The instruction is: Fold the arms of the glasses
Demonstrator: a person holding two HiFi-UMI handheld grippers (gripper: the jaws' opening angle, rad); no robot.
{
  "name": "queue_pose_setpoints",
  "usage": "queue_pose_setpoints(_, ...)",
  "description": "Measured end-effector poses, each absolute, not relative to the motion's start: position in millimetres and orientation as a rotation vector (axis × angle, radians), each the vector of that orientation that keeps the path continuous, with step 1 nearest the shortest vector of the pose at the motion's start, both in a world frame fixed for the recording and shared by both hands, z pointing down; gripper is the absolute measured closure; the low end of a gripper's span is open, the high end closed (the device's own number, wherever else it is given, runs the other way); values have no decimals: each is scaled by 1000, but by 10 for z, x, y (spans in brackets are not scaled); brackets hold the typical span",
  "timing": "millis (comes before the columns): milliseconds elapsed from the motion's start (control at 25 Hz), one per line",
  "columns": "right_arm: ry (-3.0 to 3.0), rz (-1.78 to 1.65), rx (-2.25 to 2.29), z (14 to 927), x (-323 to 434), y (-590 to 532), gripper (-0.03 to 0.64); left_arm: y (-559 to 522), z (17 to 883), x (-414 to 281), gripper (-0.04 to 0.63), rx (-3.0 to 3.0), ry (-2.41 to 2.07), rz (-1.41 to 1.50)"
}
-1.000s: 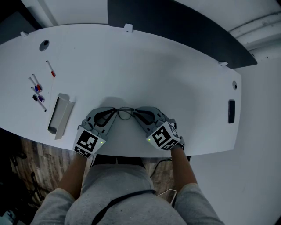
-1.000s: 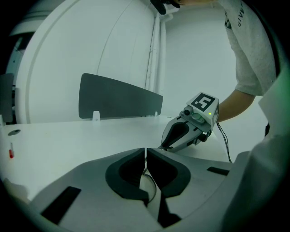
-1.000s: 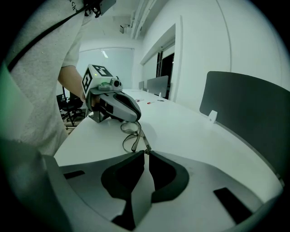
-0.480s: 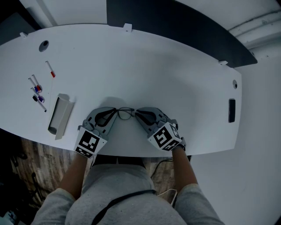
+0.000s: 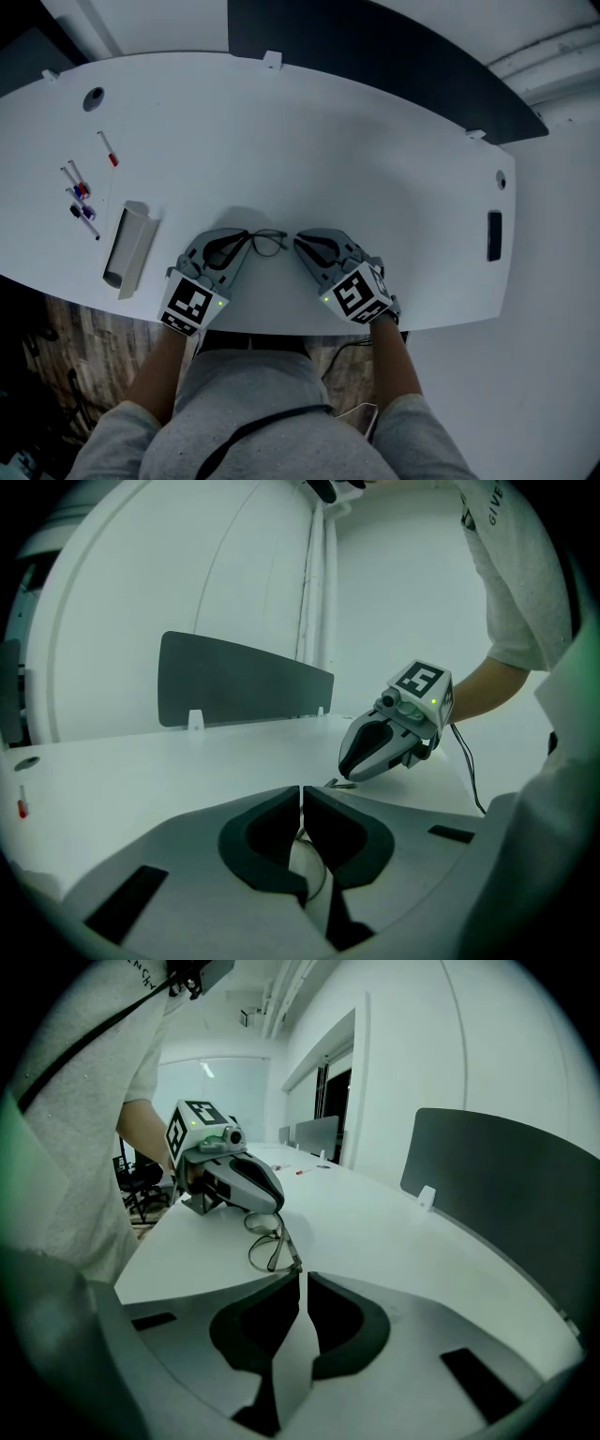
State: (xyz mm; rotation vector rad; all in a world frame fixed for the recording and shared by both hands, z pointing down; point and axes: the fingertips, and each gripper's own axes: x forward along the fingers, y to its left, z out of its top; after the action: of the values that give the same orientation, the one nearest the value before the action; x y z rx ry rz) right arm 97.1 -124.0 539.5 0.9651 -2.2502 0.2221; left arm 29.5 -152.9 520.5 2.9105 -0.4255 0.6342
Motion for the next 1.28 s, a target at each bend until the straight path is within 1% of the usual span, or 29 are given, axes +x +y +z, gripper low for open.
queue_pose_setpoints(440, -2254, 238, 998, 5370, 939, -1198, 578, -1595, 5050, 218, 571, 2880, -470, 495)
queue_pose_setpoints(1280, -2305, 272, 1088, 5122, 600, -1029, 588, -1475, 4924, -201, 571, 2881, -544, 461)
